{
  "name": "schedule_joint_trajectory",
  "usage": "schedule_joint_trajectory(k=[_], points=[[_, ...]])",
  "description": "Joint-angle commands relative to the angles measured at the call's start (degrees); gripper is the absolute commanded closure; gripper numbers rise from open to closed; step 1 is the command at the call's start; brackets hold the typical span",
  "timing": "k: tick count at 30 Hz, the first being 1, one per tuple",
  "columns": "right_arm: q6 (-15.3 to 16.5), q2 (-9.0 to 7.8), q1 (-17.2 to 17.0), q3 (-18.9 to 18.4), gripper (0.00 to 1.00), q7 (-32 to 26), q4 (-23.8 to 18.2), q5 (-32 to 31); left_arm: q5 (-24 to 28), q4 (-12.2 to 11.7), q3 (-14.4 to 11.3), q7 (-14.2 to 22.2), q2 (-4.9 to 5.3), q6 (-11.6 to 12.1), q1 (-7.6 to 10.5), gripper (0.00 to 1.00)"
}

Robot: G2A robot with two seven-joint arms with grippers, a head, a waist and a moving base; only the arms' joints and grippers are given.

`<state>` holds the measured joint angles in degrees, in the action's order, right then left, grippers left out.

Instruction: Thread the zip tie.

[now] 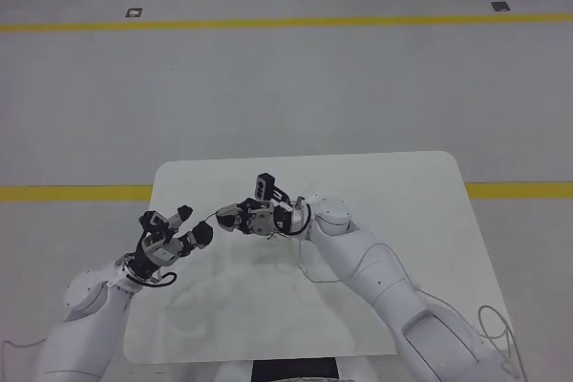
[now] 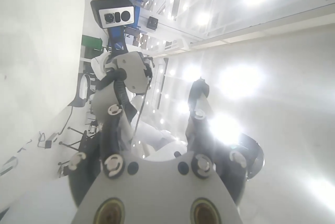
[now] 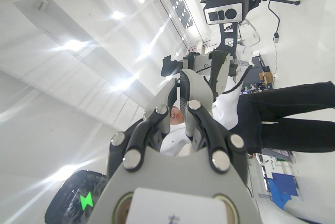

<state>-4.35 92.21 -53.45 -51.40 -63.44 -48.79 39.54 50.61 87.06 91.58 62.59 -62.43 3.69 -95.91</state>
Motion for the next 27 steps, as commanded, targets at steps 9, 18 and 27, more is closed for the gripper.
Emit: schedule_joint_trajectory(k=[9, 18, 27], points=[[0.34, -0.2, 0.39, 0.99, 1.0, -0.12, -0.49, -2.42, 0.32, -0.12, -0.16, 0.33, 0.2, -0.11, 0.01, 0.65], [0.98, -0.39, 0.58, 1.76, 1.0, 0.09, -1.05, -4.46, 0.31, -0.62, -0.62, 0.39, 0.33, -0.07, 0.12, 0.67], [2.25, -0.65, 1.0, 2.42, 1.0, -0.03, -1.7, -6.82, 0.04, -0.98, -1.18, -0.18, 0.46, -0.24, 0.27, 0.73]])
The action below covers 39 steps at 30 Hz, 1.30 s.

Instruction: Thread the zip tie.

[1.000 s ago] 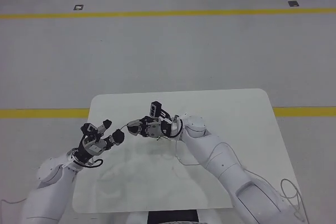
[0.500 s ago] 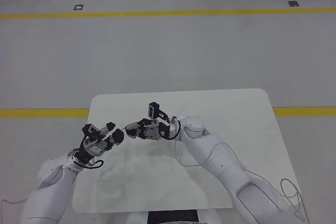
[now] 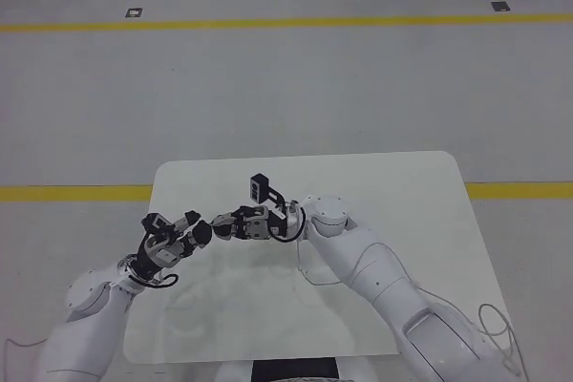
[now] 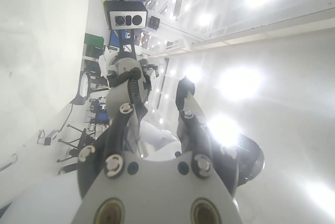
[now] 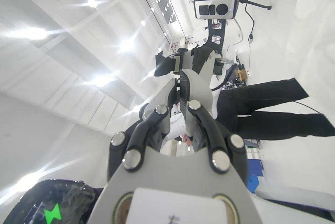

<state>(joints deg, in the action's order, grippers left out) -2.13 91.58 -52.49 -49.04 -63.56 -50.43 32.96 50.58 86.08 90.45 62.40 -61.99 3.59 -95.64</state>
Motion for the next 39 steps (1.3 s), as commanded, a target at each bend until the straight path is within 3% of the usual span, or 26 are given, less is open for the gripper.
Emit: schedule_joint_trajectory(k=[1, 15, 36, 37, 38, 39], points=[[0.03, -0.05, 0.07, 0.09, 1.0, 0.12, -0.12, -0.38, 0.02, -0.01, -0.11, -0.01, 0.04, -0.21, -0.01, 0.75], [0.03, -0.15, 0.68, 0.8, 1.0, 0.14, 0.29, -1.3, -0.79, -0.24, -0.87, -0.48, 0.31, -0.75, 0.28, 0.9], [0.36, -0.01, 1.62, 1.34, 1.0, -0.51, 1.86, -0.58, -1.82, -1.36, -1.85, -0.88, 0.69, -0.31, 1.36, 1.0], [0.3, -0.01, 1.65, 1.29, 0.64, -0.52, 2.05, -0.41, -1.96, -1.46, -1.9, -0.88, 0.71, -0.07, 1.4, 1.0], [0.32, -0.01, 1.65, 1.19, 0.1, -0.46, 2.17, -0.18, -2.05, -1.54, -1.91, -0.87, 0.73, 0.11, 1.43, 1.0], [0.42, -0.03, 1.63, 1.03, 0.0, -0.37, 2.28, 0.11, -2.15, -1.64, -1.91, -0.84, 0.75, 0.28, 1.46, 1.0]])
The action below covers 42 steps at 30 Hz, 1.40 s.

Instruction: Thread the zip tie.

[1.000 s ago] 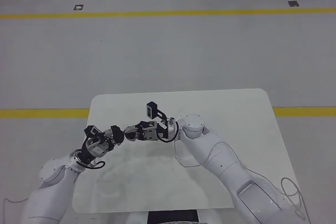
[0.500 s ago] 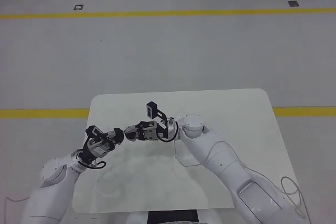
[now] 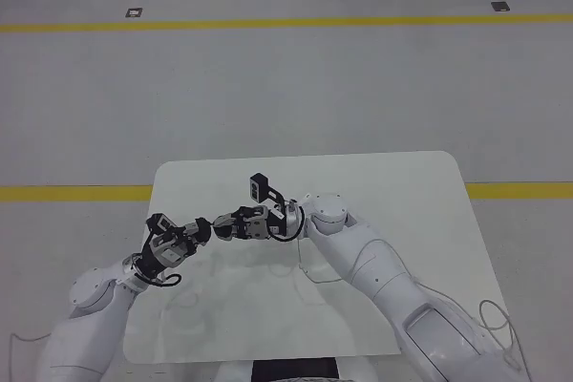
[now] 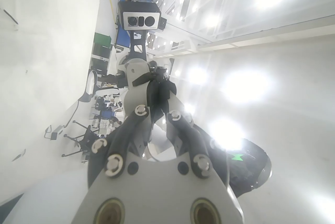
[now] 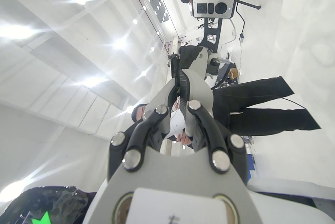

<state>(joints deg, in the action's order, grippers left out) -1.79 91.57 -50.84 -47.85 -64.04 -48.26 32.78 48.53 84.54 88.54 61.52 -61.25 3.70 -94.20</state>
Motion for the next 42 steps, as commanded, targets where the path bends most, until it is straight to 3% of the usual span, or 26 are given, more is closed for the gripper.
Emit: schedule_joint_trajectory(k=[1, 15, 26, 28, 36, 40, 42], points=[[0.27, -0.07, 0.0, -0.4, 0.0, 0.24, 0.28, 0.46, -0.17, -0.23, 0.03, 0.12, 0.05, 0.34, 0.05, 1.0], [0.01, -1.99, -1.65, -5.67, 0.0, -0.05, 0.32, 3.52, 0.66, -1.38, 1.68, 3.06, 0.49, 4.11, 0.12, 1.0], [0.01, -1.99, -1.65, -5.67, 0.0, -0.05, 0.32, 3.52, 0.33, -1.4, 1.74, 3.35, 0.55, 4.02, 0.18, 1.0], [0.01, -1.99, -1.65, -5.67, 0.0, -0.05, 0.32, 3.52, -0.07, -1.39, 1.34, 3.22, 0.5, 4.9, 0.3, 1.0], [0.01, -1.99, -1.65, -5.67, 0.0, -0.05, 0.32, 3.52, 3.6, -7.85, 2.23, 12.85, 0.4, 15.78, 1.36, 1.0], [0.01, -1.99, -1.65, -5.67, 0.0, -0.05, 0.32, 3.52, 5.42, -11.19, 4.5, 17.79, -0.02, 15.78, 3.33, 1.0], [0.01, -1.99, -1.65, -5.67, 0.0, -0.05, 0.32, 3.52, 5.96, -12.12, 5.5, 18.12, -0.44, 15.78, 4.38, 1.0]])
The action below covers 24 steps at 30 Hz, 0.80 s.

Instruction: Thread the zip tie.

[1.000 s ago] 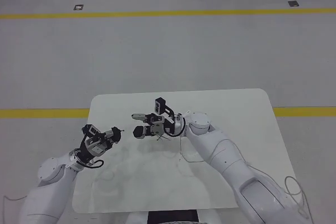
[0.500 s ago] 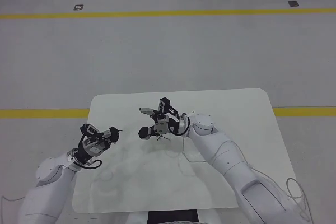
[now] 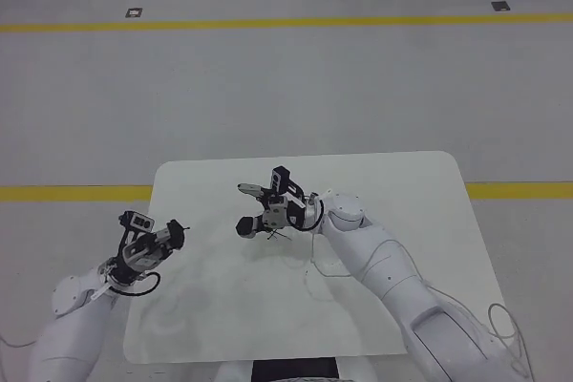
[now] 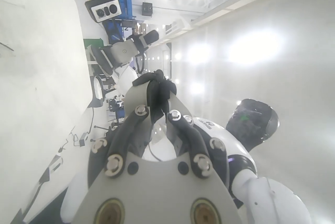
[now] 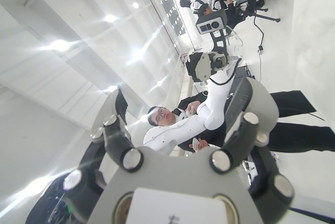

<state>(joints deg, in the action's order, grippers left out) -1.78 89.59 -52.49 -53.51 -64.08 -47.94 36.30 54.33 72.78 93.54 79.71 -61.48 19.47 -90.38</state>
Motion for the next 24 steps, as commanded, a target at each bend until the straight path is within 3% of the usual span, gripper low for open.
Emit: schedule_joint_trajectory(k=[1, 5, 16, 18, 20, 23, 24], points=[[0.0, 0.0, 0.0, 0.0, 0.0, 0.0, 0.0, 0.0, 0.11, -0.56, 0.87, -0.07, -0.36, 0.01, 0.84, 1.0], [0.0, 0.0, 0.0, 0.0, 0.0, 0.0, 0.0, 0.0, -1.19, -0.97, 1.76, -0.07, -0.64, 0.01, 1.86, 1.0], [0.0, 0.0, 0.0, 0.0, 0.0, 0.0, 0.0, 0.0, -1.19, -0.97, 1.76, -0.07, -0.64, 0.01, 1.86, 1.0], [0.0, 0.0, 0.0, 0.0, 0.0, 0.0, 0.0, 0.0, -0.48, -0.36, 1.13, -1.07, -0.72, -1.68, 1.81, 1.0], [0.0, 0.0, 0.0, 0.0, 0.0, 0.0, 0.0, 0.0, -2.55, -0.39, 1.38, -0.7, -0.57, 0.01, 2.57, 1.0], [0.0, 0.0, 0.0, 0.0, 0.0, 0.0, 0.0, 0.0, -0.75, -1.05, 0.28, -0.07, -0.73, -0.57, 3.86, 1.0], [0.0, 0.0, 0.0, 0.0, 0.0, 0.0, 0.0, 0.0, -2.24, -1.02, 0.05, -0.07, -0.64, 0.01, 4.74, 1.0]])
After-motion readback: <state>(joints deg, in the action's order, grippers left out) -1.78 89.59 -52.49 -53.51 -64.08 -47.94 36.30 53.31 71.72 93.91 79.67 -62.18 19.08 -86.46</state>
